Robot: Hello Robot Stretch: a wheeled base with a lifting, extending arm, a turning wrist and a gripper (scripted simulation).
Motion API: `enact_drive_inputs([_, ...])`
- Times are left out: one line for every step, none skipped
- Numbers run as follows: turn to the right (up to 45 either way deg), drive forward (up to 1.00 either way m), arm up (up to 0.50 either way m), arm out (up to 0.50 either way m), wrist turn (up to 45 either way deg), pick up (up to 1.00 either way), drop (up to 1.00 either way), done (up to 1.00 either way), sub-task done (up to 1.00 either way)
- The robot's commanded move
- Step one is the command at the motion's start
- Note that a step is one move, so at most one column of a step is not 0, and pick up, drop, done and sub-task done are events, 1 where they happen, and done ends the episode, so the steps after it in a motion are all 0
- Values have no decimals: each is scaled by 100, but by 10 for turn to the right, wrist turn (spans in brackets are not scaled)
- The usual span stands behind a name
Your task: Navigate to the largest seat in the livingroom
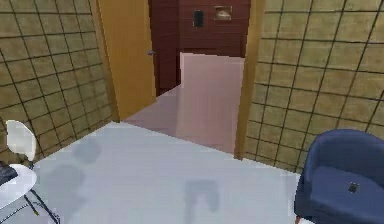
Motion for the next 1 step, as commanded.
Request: enact_drive_inputs([-30,0,0,0,0,0,0,0,0])
